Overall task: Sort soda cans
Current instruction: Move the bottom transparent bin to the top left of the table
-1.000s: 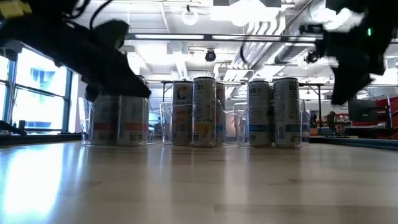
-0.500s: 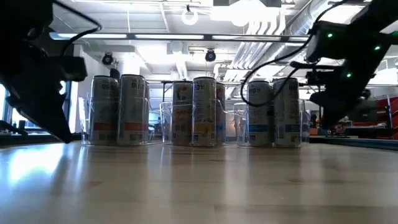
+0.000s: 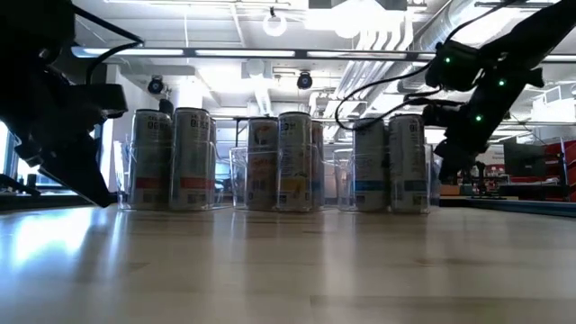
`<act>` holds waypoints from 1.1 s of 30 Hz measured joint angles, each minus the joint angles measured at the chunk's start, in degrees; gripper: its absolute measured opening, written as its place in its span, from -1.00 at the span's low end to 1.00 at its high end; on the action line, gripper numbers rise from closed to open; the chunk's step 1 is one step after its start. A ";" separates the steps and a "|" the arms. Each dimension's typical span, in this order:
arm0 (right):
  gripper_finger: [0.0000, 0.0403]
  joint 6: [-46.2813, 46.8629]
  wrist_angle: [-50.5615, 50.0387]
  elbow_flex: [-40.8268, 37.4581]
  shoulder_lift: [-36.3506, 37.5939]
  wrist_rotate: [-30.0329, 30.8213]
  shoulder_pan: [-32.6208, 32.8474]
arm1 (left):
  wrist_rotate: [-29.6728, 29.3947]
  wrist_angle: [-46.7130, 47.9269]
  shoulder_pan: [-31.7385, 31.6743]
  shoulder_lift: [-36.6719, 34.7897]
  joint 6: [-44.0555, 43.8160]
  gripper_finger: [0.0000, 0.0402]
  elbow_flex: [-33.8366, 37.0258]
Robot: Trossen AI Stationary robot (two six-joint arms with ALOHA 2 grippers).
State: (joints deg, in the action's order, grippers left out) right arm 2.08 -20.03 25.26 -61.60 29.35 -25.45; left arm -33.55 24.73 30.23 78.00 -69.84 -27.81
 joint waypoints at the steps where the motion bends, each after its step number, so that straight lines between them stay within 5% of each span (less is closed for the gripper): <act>1: -0.89 -1.51 1.17 0.00 0.00 -0.81 -0.98 | -0.05 -0.28 -0.01 0.00 0.01 -1.00 0.00; 14: -0.89 -21.19 17.11 0.07 -8.47 -11.49 -11.86 | -1.86 -1.64 -0.08 0.00 -0.98 -1.00 0.00; 24: -0.89 -30.55 27.42 0.11 -17.82 -17.46 -18.07 | 0.41 16.38 0.97 0.00 -16.84 -0.98 0.00; 33: -0.89 -27.39 24.80 0.15 -14.11 -14.33 -18.36 | -3.62 25.49 0.00 0.01 -28.17 -0.59 2.17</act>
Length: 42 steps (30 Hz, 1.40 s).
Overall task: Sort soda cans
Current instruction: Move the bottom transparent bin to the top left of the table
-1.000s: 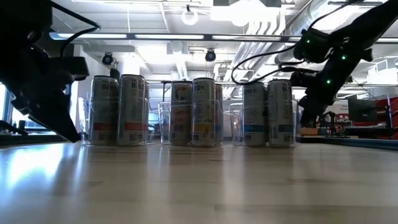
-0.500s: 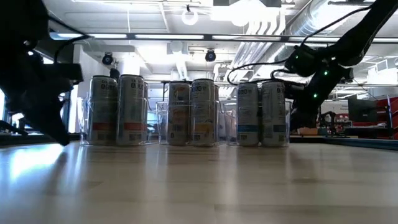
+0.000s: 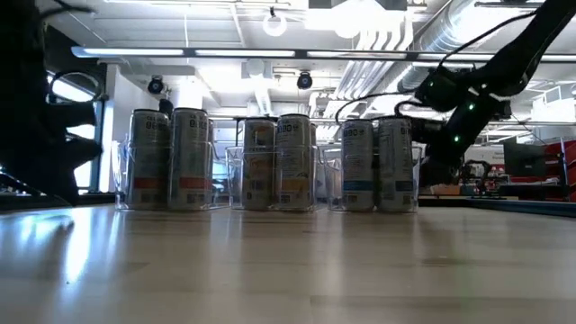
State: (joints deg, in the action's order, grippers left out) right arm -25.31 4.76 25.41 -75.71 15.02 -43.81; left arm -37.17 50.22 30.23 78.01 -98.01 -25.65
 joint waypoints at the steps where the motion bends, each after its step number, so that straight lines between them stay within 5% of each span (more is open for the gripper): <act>1: -0.89 1.55 -1.54 0.00 1.56 0.84 0.51 | -1.72 0.28 -0.04 -0.01 -1.87 -0.54 1.00; 6: -0.89 11.28 -9.77 0.00 10.14 4.05 3.82 | -9.78 -3.17 -0.18 0.01 -7.72 -0.37 4.86; 13: -0.89 23.64 -18.41 0.00 21.06 2.72 9.87 | -18.42 -3.11 -2.51 0.01 -8.56 -0.41 6.23; 23: -0.89 32.70 -18.66 0.00 25.56 -0.25 21.82 | -30.17 -16.30 -7.48 0.03 11.39 -0.56 6.29; 31: -0.89 36.40 -16.76 0.00 24.75 0.58 28.63 | -28.95 -31.52 -11.16 -0.14 33.43 -0.57 6.16; 37: -0.89 40.01 -19.82 0.00 27.38 8.49 33.86 | -18.32 -20.92 -10.30 -2.02 21.11 -0.58 6.12; 42: -0.89 43.66 -24.55 0.00 31.81 14.14 35.01 | -18.06 -7.88 -9.63 -4.14 5.29 -0.64 6.12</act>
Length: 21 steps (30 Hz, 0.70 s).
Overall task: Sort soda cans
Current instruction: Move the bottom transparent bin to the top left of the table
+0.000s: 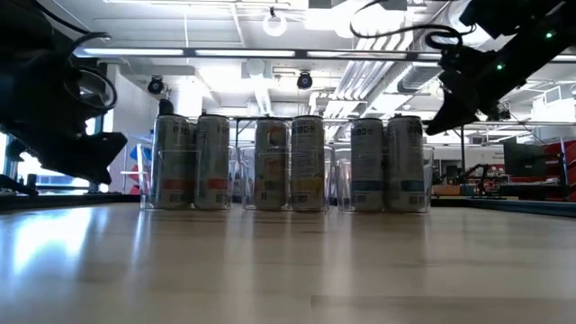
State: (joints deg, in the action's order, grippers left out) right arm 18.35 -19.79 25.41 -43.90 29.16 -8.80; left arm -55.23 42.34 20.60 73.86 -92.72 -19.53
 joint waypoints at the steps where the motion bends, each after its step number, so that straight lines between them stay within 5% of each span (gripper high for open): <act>1: -0.89 1.06 -1.58 0.00 0.85 0.95 0.00 | -1.64 1.72 -0.21 -0.22 -2.29 -0.66 0.04; 4: -0.89 5.21 -6.22 0.00 2.90 4.04 -0.05 | -4.22 2.45 -2.75 -0.23 -4.68 -0.72 0.04; 8: -0.89 9.91 -11.12 0.00 3.39 7.83 -0.65 | 0.57 -0.18 -8.84 -0.17 -0.32 -0.82 0.07; 21: -0.89 9.09 -11.47 0.00 -6.73 7.59 -10.43 | -3.33 -12.58 -27.84 -0.11 29.46 -1.00 0.04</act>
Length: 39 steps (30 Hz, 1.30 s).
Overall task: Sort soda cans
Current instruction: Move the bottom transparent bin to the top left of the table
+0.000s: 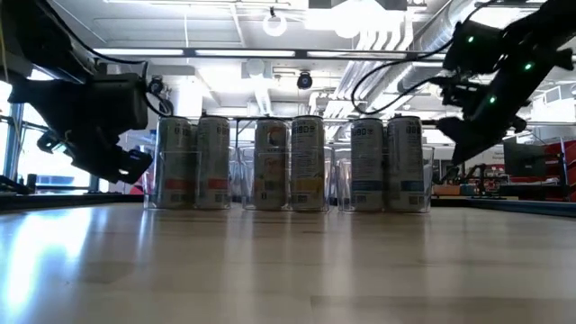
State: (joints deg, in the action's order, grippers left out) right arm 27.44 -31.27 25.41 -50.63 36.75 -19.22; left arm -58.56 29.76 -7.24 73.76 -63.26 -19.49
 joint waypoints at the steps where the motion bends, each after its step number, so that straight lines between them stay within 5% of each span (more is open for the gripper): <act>1: -0.89 -0.56 0.97 -0.16 -1.05 0.15 -0.80 | -0.48 -0.60 -0.61 0.00 1.66 -1.00 0.00; 14: -0.95 -11.72 46.68 -17.42 -6.17 -18.43 -18.29 | -1.53 -14.65 -2.29 1.53 22.30 -1.00 0.16; 27: -1.00 -21.67 51.02 -17.16 -11.04 -31.48 -30.87 | 1.76 -29.23 -3.15 11.57 25.77 -1.00 0.15; 39: -1.00 -22.47 50.87 -17.16 -11.07 -36.77 -31.07 | 3.66 -35.83 1.18 14.27 28.15 -1.00 0.07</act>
State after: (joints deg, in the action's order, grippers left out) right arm 4.97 19.61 8.25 -61.71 -0.01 -50.30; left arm -54.90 -6.07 -6.06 88.03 -35.11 -19.42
